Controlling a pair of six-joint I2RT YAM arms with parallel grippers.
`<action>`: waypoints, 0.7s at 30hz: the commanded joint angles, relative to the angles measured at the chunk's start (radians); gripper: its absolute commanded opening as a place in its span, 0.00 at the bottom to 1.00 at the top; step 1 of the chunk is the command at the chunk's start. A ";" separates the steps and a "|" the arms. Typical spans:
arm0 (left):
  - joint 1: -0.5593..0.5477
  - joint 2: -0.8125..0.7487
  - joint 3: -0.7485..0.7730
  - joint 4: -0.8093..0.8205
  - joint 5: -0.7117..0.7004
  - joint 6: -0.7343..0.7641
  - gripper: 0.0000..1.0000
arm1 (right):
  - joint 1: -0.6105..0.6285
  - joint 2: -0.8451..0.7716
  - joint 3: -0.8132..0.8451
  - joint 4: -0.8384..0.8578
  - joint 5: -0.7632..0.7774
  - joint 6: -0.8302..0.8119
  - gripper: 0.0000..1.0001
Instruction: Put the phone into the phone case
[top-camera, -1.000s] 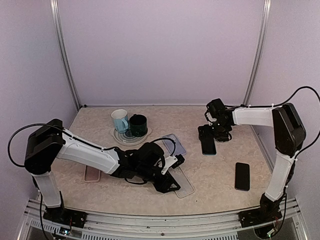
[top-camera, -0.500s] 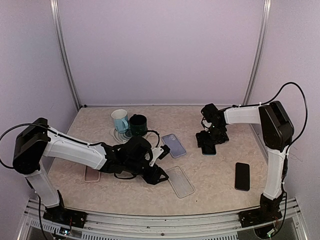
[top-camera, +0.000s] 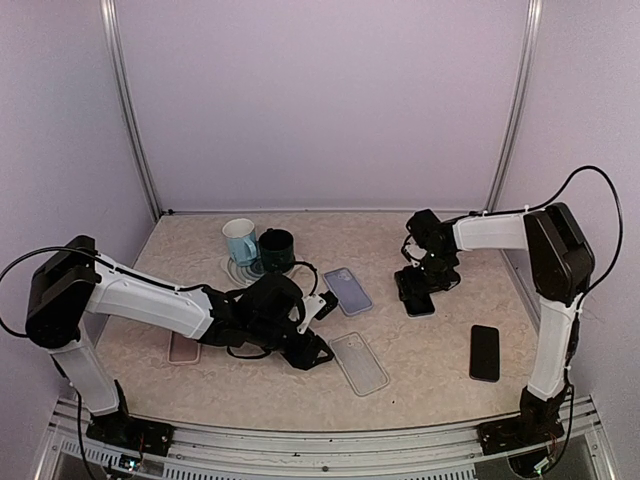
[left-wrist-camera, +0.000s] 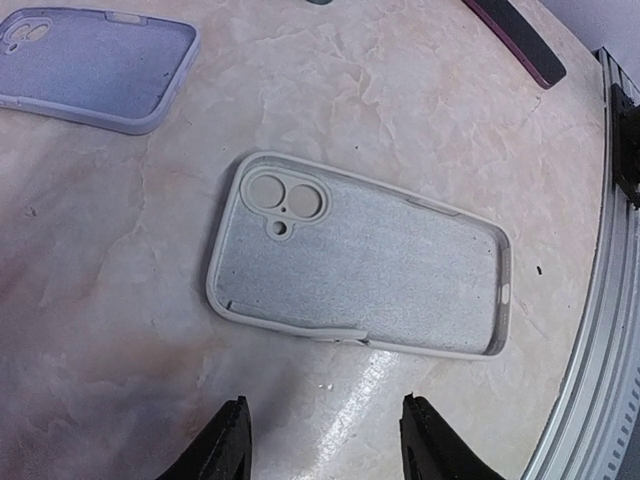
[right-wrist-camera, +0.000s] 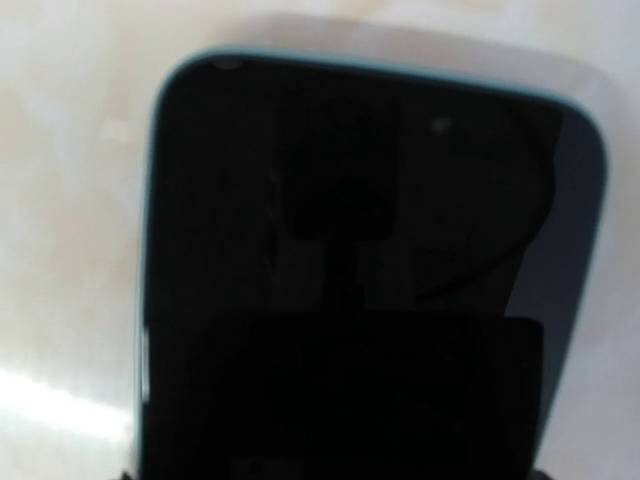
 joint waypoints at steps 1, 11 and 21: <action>0.005 -0.011 0.006 -0.022 -0.015 0.022 0.51 | 0.017 -0.031 -0.085 -0.098 -0.064 -0.014 0.77; 0.013 -0.013 0.015 -0.057 -0.028 0.038 0.51 | 0.074 -0.151 -0.199 -0.200 -0.068 0.005 0.75; 0.028 -0.028 0.001 -0.058 -0.035 0.043 0.51 | 0.103 -0.218 -0.249 -0.243 -0.052 0.022 0.81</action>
